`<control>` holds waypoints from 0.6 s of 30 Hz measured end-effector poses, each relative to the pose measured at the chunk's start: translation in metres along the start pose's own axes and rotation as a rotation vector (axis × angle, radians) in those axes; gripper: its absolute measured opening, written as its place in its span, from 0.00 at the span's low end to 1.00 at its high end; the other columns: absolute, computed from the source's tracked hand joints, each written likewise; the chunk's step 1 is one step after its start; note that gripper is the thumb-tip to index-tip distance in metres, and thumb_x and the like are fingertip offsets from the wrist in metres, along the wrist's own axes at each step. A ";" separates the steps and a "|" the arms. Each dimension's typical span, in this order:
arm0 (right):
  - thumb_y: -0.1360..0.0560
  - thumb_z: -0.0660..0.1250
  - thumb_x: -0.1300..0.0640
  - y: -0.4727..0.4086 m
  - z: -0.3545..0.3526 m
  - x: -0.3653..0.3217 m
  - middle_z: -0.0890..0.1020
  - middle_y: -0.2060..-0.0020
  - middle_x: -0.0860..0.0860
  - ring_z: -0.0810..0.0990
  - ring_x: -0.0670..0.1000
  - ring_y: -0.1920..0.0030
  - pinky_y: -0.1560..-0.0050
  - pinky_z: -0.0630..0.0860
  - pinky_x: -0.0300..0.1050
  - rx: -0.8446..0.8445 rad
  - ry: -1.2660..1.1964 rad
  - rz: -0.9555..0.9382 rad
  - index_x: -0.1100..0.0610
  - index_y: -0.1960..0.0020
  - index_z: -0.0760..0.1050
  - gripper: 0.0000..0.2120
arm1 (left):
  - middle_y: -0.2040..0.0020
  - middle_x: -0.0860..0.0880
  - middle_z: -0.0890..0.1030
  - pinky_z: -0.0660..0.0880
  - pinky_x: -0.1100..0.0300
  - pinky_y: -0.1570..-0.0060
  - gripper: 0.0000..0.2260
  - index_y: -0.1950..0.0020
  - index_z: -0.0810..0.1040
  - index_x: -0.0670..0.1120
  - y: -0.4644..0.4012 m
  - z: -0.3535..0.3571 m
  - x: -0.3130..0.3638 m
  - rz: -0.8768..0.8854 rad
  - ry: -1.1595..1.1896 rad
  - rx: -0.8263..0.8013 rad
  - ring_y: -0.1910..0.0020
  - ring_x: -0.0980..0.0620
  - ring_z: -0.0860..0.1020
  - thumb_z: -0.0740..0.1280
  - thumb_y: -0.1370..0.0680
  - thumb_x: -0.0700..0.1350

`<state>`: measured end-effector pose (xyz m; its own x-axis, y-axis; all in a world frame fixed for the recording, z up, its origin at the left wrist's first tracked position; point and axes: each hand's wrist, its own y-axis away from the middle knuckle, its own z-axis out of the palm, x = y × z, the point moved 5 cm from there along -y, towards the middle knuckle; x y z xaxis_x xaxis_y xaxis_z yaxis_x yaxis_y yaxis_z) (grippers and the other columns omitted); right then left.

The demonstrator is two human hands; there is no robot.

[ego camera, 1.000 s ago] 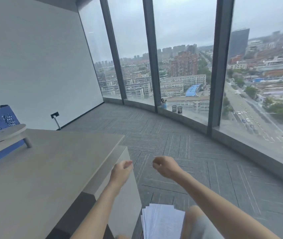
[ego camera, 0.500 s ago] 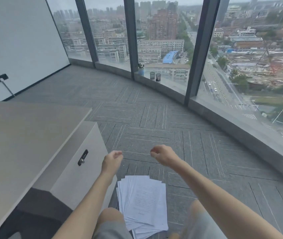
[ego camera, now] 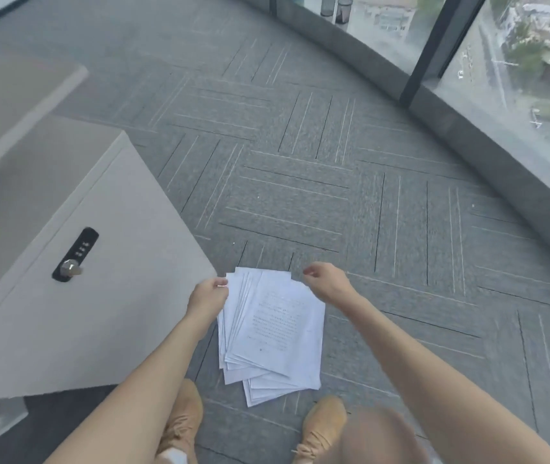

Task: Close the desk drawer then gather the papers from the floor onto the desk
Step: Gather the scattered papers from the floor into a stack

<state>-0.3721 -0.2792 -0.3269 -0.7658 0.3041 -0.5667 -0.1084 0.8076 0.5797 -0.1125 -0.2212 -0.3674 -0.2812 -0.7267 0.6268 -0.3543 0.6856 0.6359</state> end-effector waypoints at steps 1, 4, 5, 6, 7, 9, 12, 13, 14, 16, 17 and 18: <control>0.21 0.62 0.56 -0.014 0.008 0.008 0.81 0.36 0.55 0.79 0.56 0.37 0.48 0.70 0.41 -0.015 0.004 0.015 0.59 0.34 0.77 0.18 | 0.42 0.49 0.82 0.76 0.54 0.44 0.16 0.38 0.80 0.46 -0.010 0.006 -0.010 -0.017 -0.027 0.001 0.48 0.49 0.78 0.63 0.25 0.42; 0.22 0.62 0.58 -0.049 0.030 0.035 0.83 0.39 0.56 0.80 0.57 0.40 0.50 0.71 0.42 -0.040 -0.012 0.079 0.60 0.35 0.79 0.17 | 0.39 0.48 0.79 0.68 0.61 0.49 0.16 0.35 0.78 0.45 -0.036 0.027 -0.039 -0.046 -0.112 -0.029 0.48 0.50 0.75 0.61 0.22 0.40; 0.23 0.62 0.59 -0.060 0.038 0.044 0.83 0.42 0.57 0.81 0.58 0.43 0.50 0.72 0.43 -0.049 -0.021 0.103 0.61 0.36 0.79 0.17 | 0.37 0.47 0.79 0.68 0.61 0.49 0.17 0.35 0.78 0.44 -0.045 0.034 -0.050 -0.060 -0.135 -0.048 0.47 0.50 0.75 0.61 0.22 0.39; 0.23 0.62 0.59 -0.070 0.046 0.052 0.84 0.47 0.57 0.81 0.58 0.47 0.50 0.73 0.44 -0.055 -0.041 0.131 0.62 0.37 0.80 0.17 | 0.36 0.46 0.79 0.67 0.61 0.49 0.17 0.34 0.77 0.44 -0.054 0.039 -0.060 -0.078 -0.154 -0.066 0.47 0.50 0.75 0.60 0.22 0.39; 0.24 0.62 0.59 -0.079 0.053 0.060 0.83 0.52 0.57 0.81 0.58 0.51 0.51 0.75 0.46 -0.059 -0.067 0.155 0.64 0.39 0.80 0.17 | 0.36 0.46 0.79 0.67 0.61 0.49 0.18 0.34 0.77 0.44 -0.063 0.043 -0.069 -0.096 -0.166 -0.075 0.47 0.50 0.75 0.60 0.22 0.39; 0.24 0.62 0.60 -0.095 0.071 0.076 0.83 0.54 0.57 0.82 0.59 0.50 0.47 0.78 0.50 -0.063 -0.102 0.206 0.65 0.41 0.80 0.16 | 0.36 0.46 0.79 0.71 0.59 0.46 0.18 0.34 0.77 0.46 -0.080 0.049 -0.084 -0.139 -0.183 -0.076 0.45 0.49 0.76 0.61 0.23 0.41; 0.23 0.62 0.59 -0.116 0.099 0.101 0.84 0.43 0.60 0.80 0.61 0.40 0.42 0.75 0.50 -0.078 -0.084 0.266 0.65 0.39 0.80 0.16 | 0.33 0.47 0.79 0.72 0.53 0.34 0.18 0.34 0.78 0.47 -0.106 0.062 -0.105 -0.172 -0.225 -0.079 0.35 0.46 0.76 0.61 0.24 0.42; 0.23 0.62 0.58 -0.122 0.108 0.109 0.82 0.39 0.60 0.78 0.61 0.37 0.42 0.74 0.48 -0.089 -0.076 0.289 0.64 0.37 0.79 0.17 | 0.33 0.47 0.79 0.71 0.53 0.33 0.18 0.34 0.78 0.46 -0.113 0.067 -0.112 -0.178 -0.234 -0.086 0.33 0.45 0.75 0.61 0.23 0.42; 0.22 0.62 0.57 -0.127 0.117 0.118 0.80 0.35 0.59 0.76 0.60 0.34 0.40 0.72 0.47 -0.102 -0.068 0.314 0.62 0.34 0.77 0.19 | 0.33 0.46 0.79 0.71 0.55 0.34 0.18 0.33 0.78 0.46 -0.120 0.073 -0.119 -0.185 -0.244 -0.097 0.33 0.45 0.75 0.61 0.23 0.41; 0.21 0.61 0.56 -0.136 0.136 0.135 0.75 0.29 0.58 0.71 0.60 0.29 0.35 0.69 0.48 -0.138 -0.033 0.347 0.61 0.27 0.70 0.23 | 0.33 0.45 0.78 0.71 0.56 0.38 0.19 0.32 0.77 0.46 -0.133 0.083 -0.135 -0.206 -0.270 -0.123 0.36 0.45 0.76 0.60 0.23 0.41; 0.20 0.60 0.56 -0.140 0.145 0.144 0.73 0.27 0.58 0.70 0.60 0.28 0.33 0.68 0.49 -0.155 -0.015 0.357 0.61 0.25 0.68 0.24 | 0.32 0.45 0.77 0.72 0.57 0.39 0.20 0.31 0.76 0.46 -0.140 0.087 -0.144 -0.220 -0.281 -0.137 0.36 0.45 0.76 0.61 0.23 0.41; 0.20 0.60 0.55 -0.145 0.154 0.154 0.71 0.26 0.58 0.69 0.60 0.27 0.32 0.67 0.49 -0.169 0.003 0.369 0.61 0.24 0.66 0.26 | 0.31 0.44 0.77 0.71 0.56 0.38 0.21 0.30 0.75 0.46 -0.148 0.092 -0.154 -0.233 -0.294 -0.152 0.35 0.44 0.75 0.61 0.23 0.40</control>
<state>-0.3767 -0.2713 -0.5882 -0.7748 0.5558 -0.3011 0.0714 0.5502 0.8320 -0.0994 -0.2145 -0.5993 -0.4600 -0.8297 0.3162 -0.3088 0.4834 0.8191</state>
